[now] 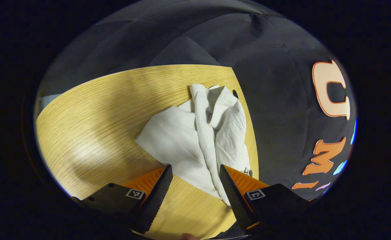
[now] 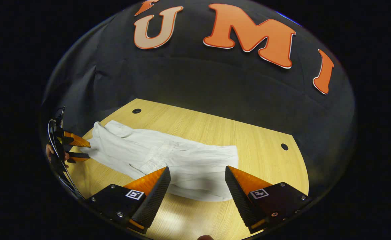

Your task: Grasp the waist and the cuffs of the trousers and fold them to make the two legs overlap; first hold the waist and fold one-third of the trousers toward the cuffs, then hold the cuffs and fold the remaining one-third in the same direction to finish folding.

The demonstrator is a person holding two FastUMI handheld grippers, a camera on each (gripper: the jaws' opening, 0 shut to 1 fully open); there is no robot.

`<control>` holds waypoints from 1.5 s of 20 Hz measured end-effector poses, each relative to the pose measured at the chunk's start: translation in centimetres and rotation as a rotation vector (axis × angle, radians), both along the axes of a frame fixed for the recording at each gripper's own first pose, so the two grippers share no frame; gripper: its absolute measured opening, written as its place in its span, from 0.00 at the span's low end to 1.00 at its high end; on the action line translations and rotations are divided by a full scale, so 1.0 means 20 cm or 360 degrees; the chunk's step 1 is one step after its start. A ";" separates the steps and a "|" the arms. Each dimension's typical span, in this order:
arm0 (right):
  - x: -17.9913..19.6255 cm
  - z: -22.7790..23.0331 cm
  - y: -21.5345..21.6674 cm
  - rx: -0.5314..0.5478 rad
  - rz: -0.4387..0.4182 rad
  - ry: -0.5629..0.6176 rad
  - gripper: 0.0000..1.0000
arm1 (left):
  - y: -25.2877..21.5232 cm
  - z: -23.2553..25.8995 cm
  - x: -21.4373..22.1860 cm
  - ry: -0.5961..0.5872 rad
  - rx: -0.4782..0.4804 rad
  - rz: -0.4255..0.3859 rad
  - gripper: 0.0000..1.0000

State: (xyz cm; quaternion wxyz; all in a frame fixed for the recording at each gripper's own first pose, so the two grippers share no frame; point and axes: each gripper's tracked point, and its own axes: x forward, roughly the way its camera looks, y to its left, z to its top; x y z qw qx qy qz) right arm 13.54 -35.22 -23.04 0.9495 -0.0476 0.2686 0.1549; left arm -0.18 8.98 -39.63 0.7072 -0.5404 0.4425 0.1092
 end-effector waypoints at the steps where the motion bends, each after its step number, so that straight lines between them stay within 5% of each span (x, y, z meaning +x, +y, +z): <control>1: 0.01 0.02 -0.04 0.0005 -0.0019 -0.0011 0.99 | -0.01 -0.01 0.03 -0.0027 0.0006 0.0003 0.94; 14: -0.13 0.06 -0.41 -0.0042 -0.0253 -0.0005 0.99 | -0.05 -0.07 0.37 -0.0220 -0.0007 0.0042 0.91; 17: -0.19 0.04 -0.48 -0.0084 -0.0289 0.0016 0.99 | -0.04 -0.12 0.39 -0.0213 -0.0042 0.0098 0.53; 21: -0.23 0.03 -0.56 -0.0109 -0.0333 0.0041 0.99 | -0.06 -0.17 0.45 -0.0229 -0.0056 0.0153 0.17; 30: -0.22 0.06 -0.55 -0.0044 -0.0308 0.0021 0.99 | -0.05 0.11 0.46 -0.0454 0.0176 -0.0015 0.08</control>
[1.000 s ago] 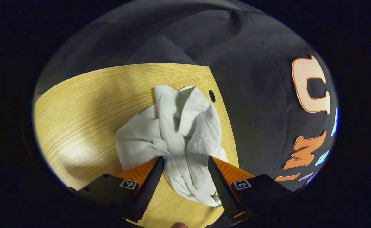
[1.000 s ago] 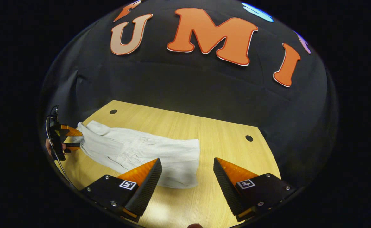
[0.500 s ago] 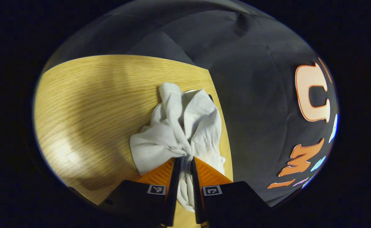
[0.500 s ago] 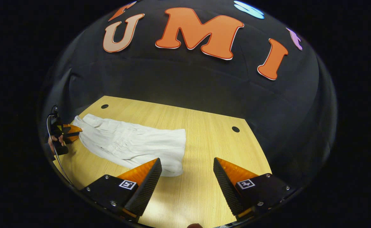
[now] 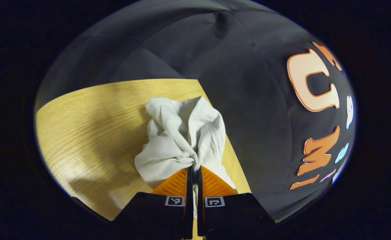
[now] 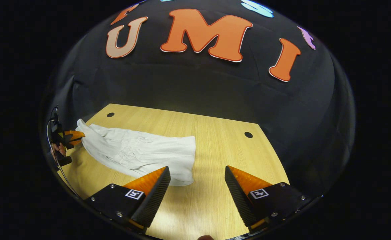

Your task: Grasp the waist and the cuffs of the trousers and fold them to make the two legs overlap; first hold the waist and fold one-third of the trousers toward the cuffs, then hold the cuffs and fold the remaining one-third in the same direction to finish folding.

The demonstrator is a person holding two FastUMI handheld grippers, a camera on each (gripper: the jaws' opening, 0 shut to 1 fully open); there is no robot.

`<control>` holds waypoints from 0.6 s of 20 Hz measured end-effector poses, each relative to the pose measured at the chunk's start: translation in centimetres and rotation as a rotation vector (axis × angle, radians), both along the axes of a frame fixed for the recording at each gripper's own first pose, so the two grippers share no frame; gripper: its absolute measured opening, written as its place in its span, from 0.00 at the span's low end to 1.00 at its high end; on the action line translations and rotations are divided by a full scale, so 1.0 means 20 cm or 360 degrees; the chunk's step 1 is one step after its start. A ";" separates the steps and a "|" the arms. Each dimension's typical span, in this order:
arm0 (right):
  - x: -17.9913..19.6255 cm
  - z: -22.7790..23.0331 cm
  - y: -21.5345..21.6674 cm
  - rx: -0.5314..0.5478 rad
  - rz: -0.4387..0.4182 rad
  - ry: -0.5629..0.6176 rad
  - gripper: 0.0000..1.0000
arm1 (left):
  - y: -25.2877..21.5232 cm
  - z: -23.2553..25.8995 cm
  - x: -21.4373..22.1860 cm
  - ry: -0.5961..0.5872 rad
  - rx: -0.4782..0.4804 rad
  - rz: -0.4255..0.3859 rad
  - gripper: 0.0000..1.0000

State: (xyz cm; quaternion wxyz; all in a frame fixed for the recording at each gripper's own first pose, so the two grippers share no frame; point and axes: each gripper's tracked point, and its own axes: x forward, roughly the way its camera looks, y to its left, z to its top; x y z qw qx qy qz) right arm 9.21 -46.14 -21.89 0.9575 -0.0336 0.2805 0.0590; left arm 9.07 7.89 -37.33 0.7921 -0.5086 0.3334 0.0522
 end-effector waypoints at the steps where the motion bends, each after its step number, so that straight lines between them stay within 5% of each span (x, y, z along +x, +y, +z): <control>1: 0.00 0.01 0.01 0.0010 0.0005 -0.0005 0.99 | -0.01 0.06 -0.01 -0.0020 0.0020 -0.0010 0.08; 12: 0.17 0.12 -0.18 0.0122 0.0032 -0.0152 0.99 | -0.34 0.76 0.14 -0.0250 0.0453 -0.0272 0.08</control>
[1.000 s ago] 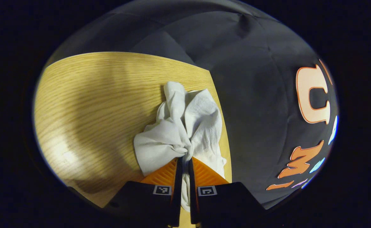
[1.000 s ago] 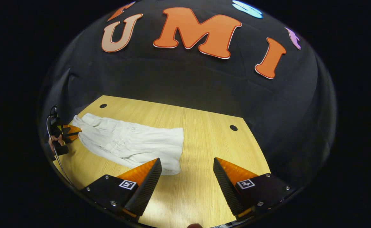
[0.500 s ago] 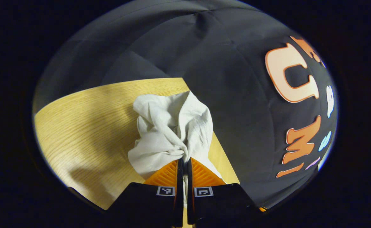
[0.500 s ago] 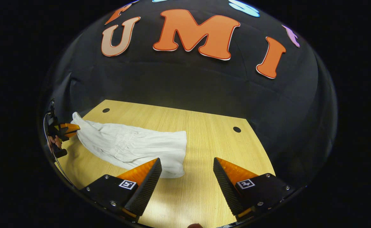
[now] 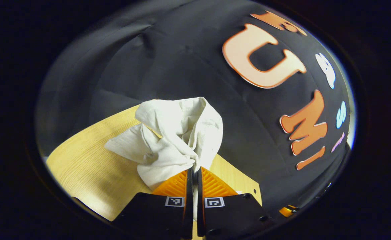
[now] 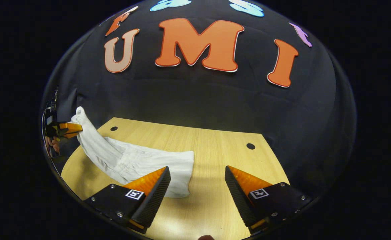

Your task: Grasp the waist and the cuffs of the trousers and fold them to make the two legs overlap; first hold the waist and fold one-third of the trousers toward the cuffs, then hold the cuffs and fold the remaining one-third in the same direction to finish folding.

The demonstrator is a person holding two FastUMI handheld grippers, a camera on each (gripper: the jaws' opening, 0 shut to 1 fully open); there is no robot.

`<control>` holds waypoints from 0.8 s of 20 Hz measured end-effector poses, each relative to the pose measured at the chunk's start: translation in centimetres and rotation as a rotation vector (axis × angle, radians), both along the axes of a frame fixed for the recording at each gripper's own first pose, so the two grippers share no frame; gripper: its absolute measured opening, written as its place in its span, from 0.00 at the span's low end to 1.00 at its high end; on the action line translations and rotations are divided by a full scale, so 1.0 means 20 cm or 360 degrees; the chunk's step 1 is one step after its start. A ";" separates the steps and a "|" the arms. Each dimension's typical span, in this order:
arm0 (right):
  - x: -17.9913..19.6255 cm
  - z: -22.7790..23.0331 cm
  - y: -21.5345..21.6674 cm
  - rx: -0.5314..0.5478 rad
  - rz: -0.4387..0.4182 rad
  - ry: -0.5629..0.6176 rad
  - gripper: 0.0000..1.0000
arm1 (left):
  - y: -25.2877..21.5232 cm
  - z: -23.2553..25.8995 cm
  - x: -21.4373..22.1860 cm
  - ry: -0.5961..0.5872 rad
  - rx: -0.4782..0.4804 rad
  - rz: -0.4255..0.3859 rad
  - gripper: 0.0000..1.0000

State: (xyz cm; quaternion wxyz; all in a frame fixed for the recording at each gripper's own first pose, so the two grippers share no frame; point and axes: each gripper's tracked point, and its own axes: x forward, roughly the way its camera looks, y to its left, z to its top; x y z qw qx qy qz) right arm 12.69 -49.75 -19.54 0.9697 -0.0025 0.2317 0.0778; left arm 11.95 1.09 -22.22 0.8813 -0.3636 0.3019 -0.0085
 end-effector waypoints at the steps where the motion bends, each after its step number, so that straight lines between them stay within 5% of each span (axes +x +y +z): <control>1: 0.01 0.00 -0.05 -0.0007 -0.0011 -0.0012 0.99 | -0.06 0.06 0.03 -0.0022 0.0043 -0.0028 0.08; 9: 0.01 -0.01 -0.34 0.0000 -0.0076 -0.0074 0.99 | -0.65 0.33 0.15 -0.0124 0.0304 -0.0302 0.08; 16: -0.03 -0.10 -0.56 0.0039 -0.0131 -0.0050 0.99 | -1.34 0.26 0.20 -0.0134 0.0546 -0.0644 0.08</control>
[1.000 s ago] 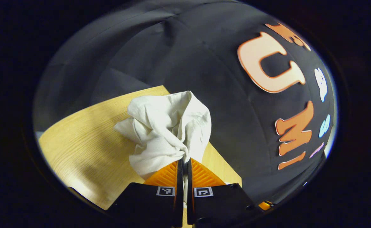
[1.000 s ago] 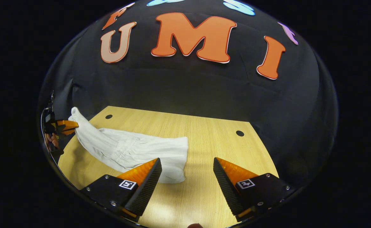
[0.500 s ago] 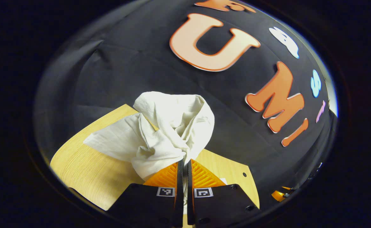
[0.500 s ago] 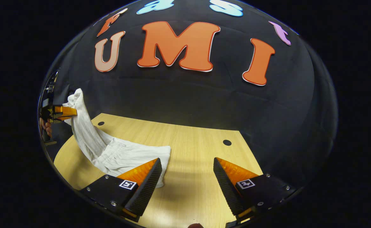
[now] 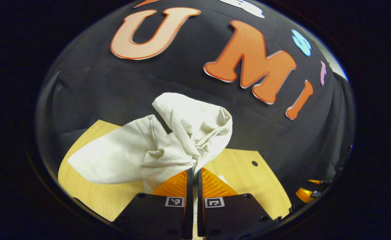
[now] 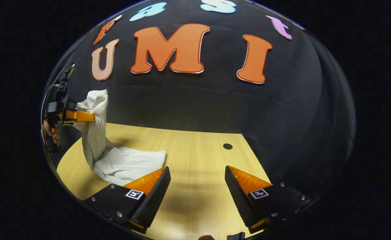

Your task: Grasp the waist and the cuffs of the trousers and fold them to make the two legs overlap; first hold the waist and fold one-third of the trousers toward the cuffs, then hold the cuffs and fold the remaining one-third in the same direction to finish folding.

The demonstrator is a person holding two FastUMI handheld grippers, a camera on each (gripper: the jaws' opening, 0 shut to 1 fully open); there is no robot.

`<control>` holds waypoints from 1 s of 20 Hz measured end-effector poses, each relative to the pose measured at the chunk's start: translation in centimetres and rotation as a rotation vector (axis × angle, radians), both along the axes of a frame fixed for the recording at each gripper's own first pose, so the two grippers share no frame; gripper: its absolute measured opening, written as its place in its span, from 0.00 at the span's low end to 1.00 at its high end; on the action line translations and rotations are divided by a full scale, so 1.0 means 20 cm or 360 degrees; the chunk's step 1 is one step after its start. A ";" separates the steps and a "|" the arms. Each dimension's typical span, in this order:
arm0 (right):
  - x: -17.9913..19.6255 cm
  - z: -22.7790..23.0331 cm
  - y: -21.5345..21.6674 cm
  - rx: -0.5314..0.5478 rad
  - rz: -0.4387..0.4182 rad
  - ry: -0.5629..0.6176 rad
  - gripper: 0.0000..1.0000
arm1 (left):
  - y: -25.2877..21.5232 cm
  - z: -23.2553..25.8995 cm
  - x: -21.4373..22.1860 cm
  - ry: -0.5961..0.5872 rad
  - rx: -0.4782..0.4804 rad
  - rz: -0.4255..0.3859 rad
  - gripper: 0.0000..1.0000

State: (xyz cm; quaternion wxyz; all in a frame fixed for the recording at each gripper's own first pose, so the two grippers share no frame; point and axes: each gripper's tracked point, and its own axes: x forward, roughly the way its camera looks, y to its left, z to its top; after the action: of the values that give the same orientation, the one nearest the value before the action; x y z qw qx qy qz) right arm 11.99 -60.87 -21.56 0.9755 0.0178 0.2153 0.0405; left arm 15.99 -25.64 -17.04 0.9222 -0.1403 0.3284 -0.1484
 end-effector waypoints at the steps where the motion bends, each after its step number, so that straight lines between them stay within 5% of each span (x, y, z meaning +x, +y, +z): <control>1: -0.01 -0.01 -0.04 0.0004 -0.0013 0.0008 0.99 | -0.08 -0.03 -0.01 0.0005 0.0057 -0.0058 0.08; 8: -0.07 -0.16 -0.25 0.0061 -0.0091 0.0068 0.99 | -0.47 -0.30 -0.03 0.0112 0.0467 -0.0548 0.12; 14: -0.13 -0.26 -0.37 0.0130 -0.0160 0.0119 0.99 | -0.68 -0.37 -0.03 0.0051 0.0686 -0.0935 0.31; 16: -0.13 -0.28 -0.40 0.0153 -0.0190 0.0127 0.99 | -0.68 -0.38 -0.02 0.0071 0.0749 -0.0974 0.51; 20: -0.13 -0.31 -0.43 0.0167 -0.0215 0.0122 0.99 | -0.62 -0.34 -0.01 0.0071 0.0759 -0.0867 0.67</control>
State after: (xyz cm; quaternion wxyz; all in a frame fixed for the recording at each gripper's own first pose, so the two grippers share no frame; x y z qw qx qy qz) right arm 9.48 -69.48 -27.67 0.9648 0.0847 0.2484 -0.0149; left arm 15.74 -37.98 -23.83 0.8481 0.1683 0.3992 -0.3049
